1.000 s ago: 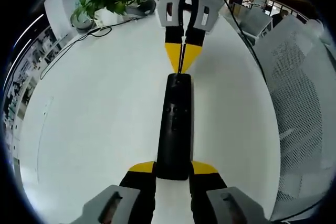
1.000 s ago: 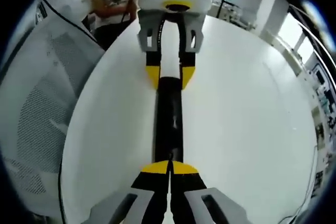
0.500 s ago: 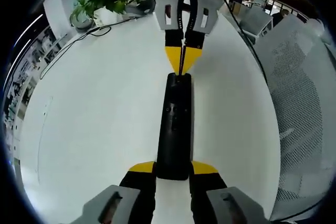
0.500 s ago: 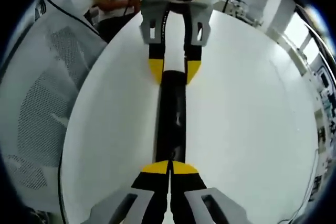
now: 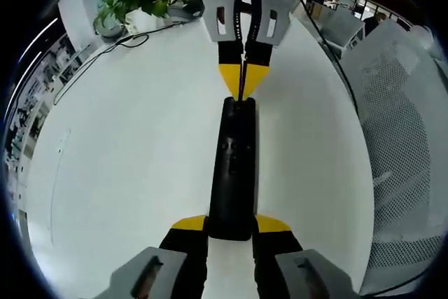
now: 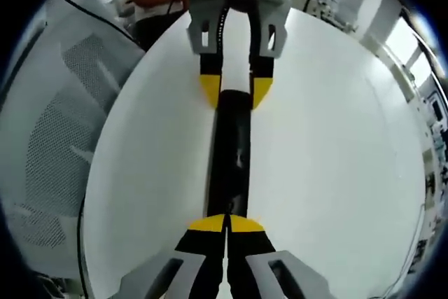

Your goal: Press the specified remote control buttons in sequence, fully releasing each button before pressing the next.

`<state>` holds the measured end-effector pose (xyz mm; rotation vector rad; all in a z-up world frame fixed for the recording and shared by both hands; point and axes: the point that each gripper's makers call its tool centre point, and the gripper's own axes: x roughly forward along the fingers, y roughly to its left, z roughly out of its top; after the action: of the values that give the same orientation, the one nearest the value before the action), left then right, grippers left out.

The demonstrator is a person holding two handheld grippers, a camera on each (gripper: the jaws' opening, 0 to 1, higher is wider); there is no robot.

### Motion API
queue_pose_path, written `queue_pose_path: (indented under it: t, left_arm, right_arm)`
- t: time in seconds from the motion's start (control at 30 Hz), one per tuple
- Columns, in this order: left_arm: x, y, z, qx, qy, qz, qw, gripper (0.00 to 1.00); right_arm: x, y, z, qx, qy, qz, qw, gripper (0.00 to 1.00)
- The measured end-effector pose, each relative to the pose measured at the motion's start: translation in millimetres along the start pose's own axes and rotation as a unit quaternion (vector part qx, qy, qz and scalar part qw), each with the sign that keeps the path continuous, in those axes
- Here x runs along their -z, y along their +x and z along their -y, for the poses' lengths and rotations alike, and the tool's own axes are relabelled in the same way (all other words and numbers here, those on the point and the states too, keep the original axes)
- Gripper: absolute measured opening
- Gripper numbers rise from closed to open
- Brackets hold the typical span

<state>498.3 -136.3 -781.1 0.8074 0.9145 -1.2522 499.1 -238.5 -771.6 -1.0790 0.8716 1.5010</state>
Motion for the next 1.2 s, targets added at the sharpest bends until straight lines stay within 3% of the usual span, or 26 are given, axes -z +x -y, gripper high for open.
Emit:
queue_pose_path:
  t: [0.23, 0.47, 1.2]
  left_arm:
    - [-0.5, 0.4, -0.9, 0.0, 0.0, -0.001, 1.0, 0.23]
    - [-0.9, 0.7, -1.2, 0.0, 0.0, -0.002, 1.0, 0.23]
    - [-1.2, -0.4, -0.1, -0.002, -0.001, -0.003, 1.0, 0.23]
  right_arm:
    - [1.3, 0.5, 0.9, -0.005, 0.004, -0.016, 0.9999, 0.0]
    - [4.6, 0.9, 1.7, -0.013, -0.026, -0.051, 0.9983, 0.0]
    - [3.3, 0.1, 3.1, 0.001, 0.007, -0.017, 0.9998, 0.0]
